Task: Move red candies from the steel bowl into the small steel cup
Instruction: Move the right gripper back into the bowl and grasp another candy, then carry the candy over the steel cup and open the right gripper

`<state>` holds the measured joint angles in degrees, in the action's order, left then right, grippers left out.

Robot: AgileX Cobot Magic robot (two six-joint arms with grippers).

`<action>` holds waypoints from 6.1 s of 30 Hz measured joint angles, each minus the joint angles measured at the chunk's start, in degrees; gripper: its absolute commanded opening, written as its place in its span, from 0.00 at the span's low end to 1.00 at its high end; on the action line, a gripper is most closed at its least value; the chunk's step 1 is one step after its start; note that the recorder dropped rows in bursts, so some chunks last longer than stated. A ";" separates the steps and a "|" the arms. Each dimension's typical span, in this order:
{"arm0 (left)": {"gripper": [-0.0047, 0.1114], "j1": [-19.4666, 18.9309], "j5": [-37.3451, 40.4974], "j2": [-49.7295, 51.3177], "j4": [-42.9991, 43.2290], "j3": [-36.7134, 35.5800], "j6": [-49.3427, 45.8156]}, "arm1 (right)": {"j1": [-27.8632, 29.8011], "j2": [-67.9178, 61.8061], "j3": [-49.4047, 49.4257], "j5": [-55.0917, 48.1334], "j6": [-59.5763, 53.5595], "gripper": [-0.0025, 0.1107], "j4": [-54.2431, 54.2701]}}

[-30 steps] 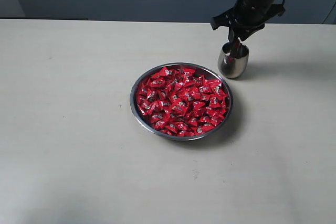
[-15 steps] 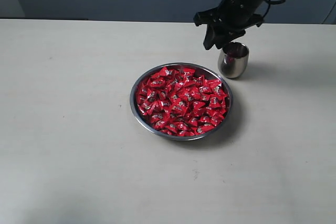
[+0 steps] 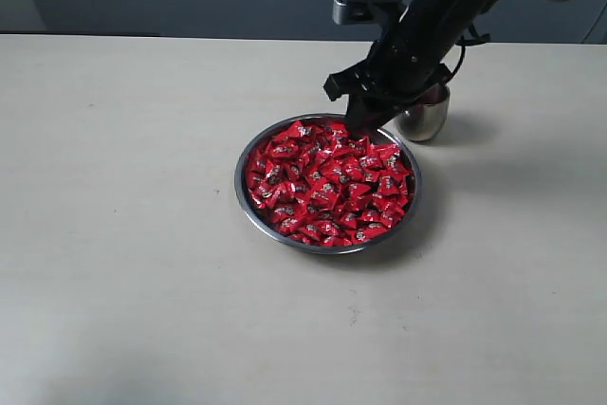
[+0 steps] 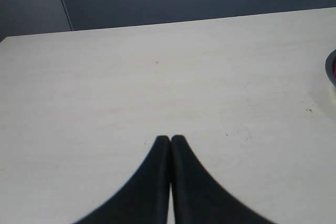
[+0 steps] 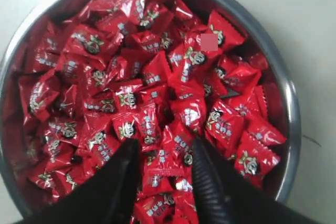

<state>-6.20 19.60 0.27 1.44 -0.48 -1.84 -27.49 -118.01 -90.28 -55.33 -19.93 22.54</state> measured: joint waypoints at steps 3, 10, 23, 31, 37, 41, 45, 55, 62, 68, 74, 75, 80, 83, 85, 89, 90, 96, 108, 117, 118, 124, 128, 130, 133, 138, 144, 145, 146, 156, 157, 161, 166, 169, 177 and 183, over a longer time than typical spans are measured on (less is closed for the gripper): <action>0.04 0.00 0.00 0.00 0.00 0.00 0.00 | 0.00 2.64 5.52 5.24 -0.13 0.32 0.13; 0.04 0.00 0.00 0.00 0.00 0.00 0.00 | -1.09 2.33 8.48 9.83 -2.35 0.32 4.09; 0.04 0.00 0.00 0.00 0.00 0.00 0.00 | -9.98 -3.23 8.24 15.71 -2.12 0.32 -6.76; 0.04 0.00 0.00 0.00 0.00 0.00 0.00 | -10.24 -3.75 7.28 16.17 -0.61 0.32 -11.30; 0.04 0.00 0.00 0.00 0.00 0.00 0.00 | -10.34 -3.75 5.13 13.83 -0.61 0.32 -11.42; 0.04 0.00 0.00 0.00 0.00 0.00 0.00 | -10.34 -3.75 4.60 12.50 -0.61 0.32 -11.94; 0.04 0.00 0.00 0.00 0.00 0.00 0.00 | -10.34 -3.75 4.60 11.47 2.51 0.32 -17.64; 0.04 0.00 0.00 0.00 0.00 0.00 0.00 | -10.23 -3.75 4.50 8.97 7.82 0.32 -23.01; 0.04 0.00 0.00 0.00 0.00 0.00 0.00 | -10.23 -3.75 4.50 9.07 7.94 0.32 -23.13; 0.04 0.00 0.00 0.00 0.00 0.00 0.00 | -10.23 -3.75 4.50 9.42 8.08 0.32 -23.38; 0.04 0.00 0.00 0.00 0.00 0.00 0.00 | -10.23 -3.75 4.50 9.74 8.08 0.32 -23.38; 0.04 0.00 0.00 0.00 0.00 0.00 0.00 | -10.23 -3.87 4.50 9.74 8.08 0.32 -23.38; 0.04 0.00 0.00 0.00 0.00 0.00 0.00 | -10.23 -5.74 4.50 9.78 8.40 0.32 -23.38; 0.04 0.00 0.00 0.00 0.00 0.00 0.00 | -10.23 -5.73 4.50 9.78 8.92 0.32 -23.38; 0.04 0.00 0.00 0.00 0.00 0.00 0.00 | -10.23 -5.73 4.50 9.78 9.15 0.32 -23.38; 0.04 0.00 0.00 0.00 0.00 0.00 0.00 | -10.23 -5.73 4.50 9.78 9.26 0.32 -23.38; 0.04 0.00 0.00 0.00 0.00 0.00 0.00 | -10.23 -5.73 4.50 9.78 9.26 0.32 -23.38; 0.04 0.00 0.00 0.00 0.00 0.00 0.00 | -10.23 -5.73 4.50 9.78 10.04 0.13 -23.38; 0.04 0.00 0.00 0.00 0.00 0.00 0.00 | -10.23 -5.06 4.50 9.56 10.78 0.01 -23.49; 0.04 0.00 0.00 0.00 0.00 0.00 0.00 | -10.13 0.81 4.50 9.23 11.98 0.01 -23.49; 0.04 0.00 0.00 0.00 0.00 0.00 0.00 | -10.13 1.12 4.50 9.23 12.08 0.01 -23.49; 0.04 0.00 0.00 0.00 0.00 0.00 0.00 | -9.47 3.10 4.50 9.36 13.56 0.01 -27.79; 0.04 0.00 0.00 0.00 0.00 0.00 0.00 | -6.01 4.18 2.33 9.50 15.52 0.01 -31.62; 0.04 0.00 0.00 0.00 0.00 0.00 0.00 | -3.88 4.40 0.41 9.50 16.22 0.01 -32.03; 0.04 0.00 0.00 0.00 0.00 0.00 0.00 | -0.39 4.40 -2.59 9.50 16.72 0.01 -32.03; 0.04 0.00 0.00 0.00 0.00 0.00 0.00 | 4.69 3.51 -8.17 9.94 16.76 0.01 -27.57; 0.04 0.00 0.00 0.00 0.00 0.00 0.00 | 6.65 -2.02 -13.74 7.32 14.21 0.01 -23.60; 0.04 0.00 0.00 0.00 0.00 0.00 0.00 | 6.65 -3.18 -14.35 6.71 13.72 0.01 -23.22; 0.04 0.00 0.00 0.00 0.00 0.00 0.00 | 6.65 -4.23 -14.82 6.13 13.44 0.01 -22.54; 0.04 0.00 0.00 0.00 0.00 0.00 0.00 | 6.65 -7.66 -15.84 3.14 12.39 0.01 -20.93; 0.04 0.00 0.00 0.00 0.00 0.00 0.00 | 6.65 -7.66 -15.84 3.14 12.28 0.01 -20.93; 0.04 0.00 0.00 0.00 0.00 0.00 0.00 | 6.65 -7.66 -15.84 2.78 12.28 0.24 -20.93; 0.04 0.00 0.00 0.00 0.00 0.00 0.00 | 6.65 -7.66 -15.84 1.91 12.28 0.31 -20.81; 0.04 0.00 0.00 0.00 0.00 0.00 0.00 | 6.65 -7.66 -15.84 1.68 12.28 0.31 -20.27; 0.04 0.00 0.00 0.00 0.00 0.00 0.00 | 6.65 -7.66 -15.84 0.52 12.28 0.31 -17.59; 0.04 0.00 0.00 0.00 0.00 0.00 0.00 | 6.65 -6.78 -15.84 -3.52 4.51 0.31 -4.15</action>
<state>-6.20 19.60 0.27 1.44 -0.48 -1.84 -20.84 -124.79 -106.12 -58.84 -15.42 18.39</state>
